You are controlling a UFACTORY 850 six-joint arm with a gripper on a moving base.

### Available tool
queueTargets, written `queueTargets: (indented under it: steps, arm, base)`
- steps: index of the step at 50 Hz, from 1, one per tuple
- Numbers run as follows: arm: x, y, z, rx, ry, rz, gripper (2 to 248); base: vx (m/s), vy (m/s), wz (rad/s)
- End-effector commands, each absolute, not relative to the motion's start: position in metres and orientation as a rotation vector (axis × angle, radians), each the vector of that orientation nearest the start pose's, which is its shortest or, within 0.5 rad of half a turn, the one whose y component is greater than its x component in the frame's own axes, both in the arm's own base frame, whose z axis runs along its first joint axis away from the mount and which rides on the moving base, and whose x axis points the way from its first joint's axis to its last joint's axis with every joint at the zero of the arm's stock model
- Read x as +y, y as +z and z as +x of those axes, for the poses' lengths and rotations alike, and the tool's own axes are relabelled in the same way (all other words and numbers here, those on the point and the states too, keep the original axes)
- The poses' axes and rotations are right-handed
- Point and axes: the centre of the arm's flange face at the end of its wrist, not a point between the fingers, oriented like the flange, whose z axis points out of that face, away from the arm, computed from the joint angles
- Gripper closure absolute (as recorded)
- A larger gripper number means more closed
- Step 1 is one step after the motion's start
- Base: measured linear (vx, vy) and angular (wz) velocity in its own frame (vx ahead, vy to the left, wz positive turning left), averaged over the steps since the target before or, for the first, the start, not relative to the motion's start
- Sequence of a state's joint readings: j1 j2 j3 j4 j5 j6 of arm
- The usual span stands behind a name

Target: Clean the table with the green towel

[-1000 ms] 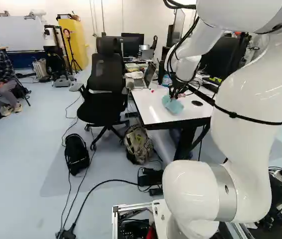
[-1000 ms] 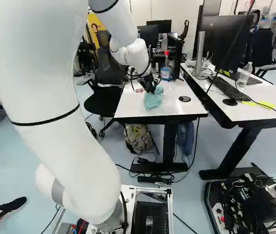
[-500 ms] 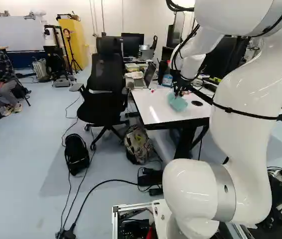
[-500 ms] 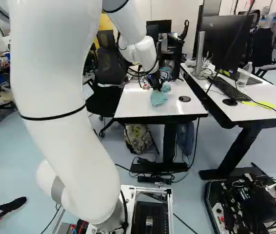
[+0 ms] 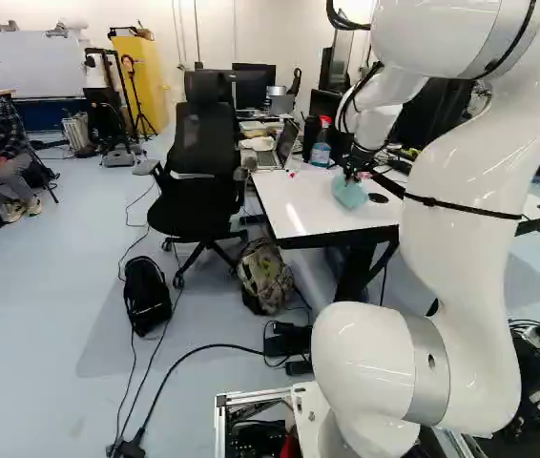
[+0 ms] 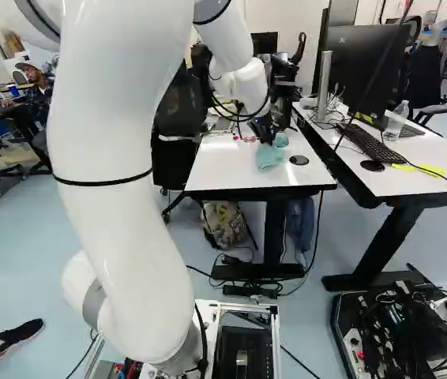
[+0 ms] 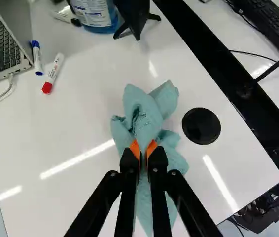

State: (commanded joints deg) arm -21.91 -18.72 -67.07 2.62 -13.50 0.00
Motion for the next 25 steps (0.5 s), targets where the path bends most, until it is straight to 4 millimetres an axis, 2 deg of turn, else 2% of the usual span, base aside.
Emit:
queueTargets:
  steps: [25]
  arm:
    - [-0.266, 0.487, 0.566, 0.740, -0.987, -3.010, 214]
  base:
    - [0.000, 0.000, 0.000]
